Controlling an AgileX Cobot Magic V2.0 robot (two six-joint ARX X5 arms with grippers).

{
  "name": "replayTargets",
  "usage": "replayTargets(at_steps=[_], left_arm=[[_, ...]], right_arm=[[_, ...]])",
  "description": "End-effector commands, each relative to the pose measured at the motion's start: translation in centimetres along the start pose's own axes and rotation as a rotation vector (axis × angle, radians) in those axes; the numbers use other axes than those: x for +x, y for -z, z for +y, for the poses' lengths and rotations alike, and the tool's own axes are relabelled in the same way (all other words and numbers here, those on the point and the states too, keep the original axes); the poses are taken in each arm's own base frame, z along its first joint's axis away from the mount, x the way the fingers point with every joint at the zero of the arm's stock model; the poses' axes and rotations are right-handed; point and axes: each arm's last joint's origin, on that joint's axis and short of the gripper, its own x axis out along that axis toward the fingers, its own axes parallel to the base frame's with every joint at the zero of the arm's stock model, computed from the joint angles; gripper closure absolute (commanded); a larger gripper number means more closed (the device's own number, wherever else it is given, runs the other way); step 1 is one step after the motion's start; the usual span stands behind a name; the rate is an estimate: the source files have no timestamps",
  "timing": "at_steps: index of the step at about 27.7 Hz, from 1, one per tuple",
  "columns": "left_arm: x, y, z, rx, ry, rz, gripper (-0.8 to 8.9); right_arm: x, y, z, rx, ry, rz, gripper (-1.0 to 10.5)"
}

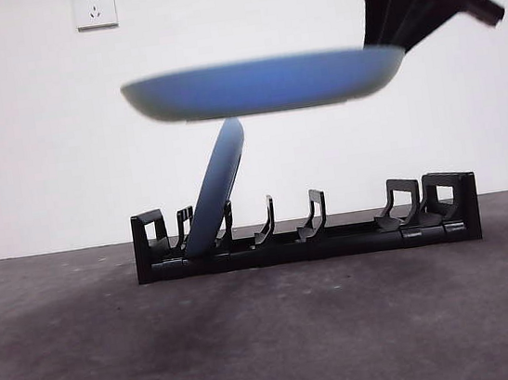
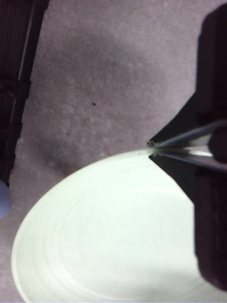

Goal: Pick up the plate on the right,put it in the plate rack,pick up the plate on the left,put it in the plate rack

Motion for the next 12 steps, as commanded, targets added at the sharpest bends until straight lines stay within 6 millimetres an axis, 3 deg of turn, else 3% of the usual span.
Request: replayTargets(at_steps=[1, 10, 12], left_arm=[[1.5, -0.9, 0.1, 0.104, -0.088, 0.073, 4.35], [4.8, -1.8, 0.3, 0.161, -0.114, 0.144, 4.43], [4.8, -1.9, 0.4, 0.161, -0.115, 0.143, 5.09]], right_arm=[[-0.9, -0.1, 0.4, -0.031, -0.007, 0.006, 9.6], [-2.2, -0.2, 0.9, -0.037, -0.005, 0.024, 9.6], [-2.2, -0.2, 0.9, -0.037, -0.004, 0.025, 9.6]])
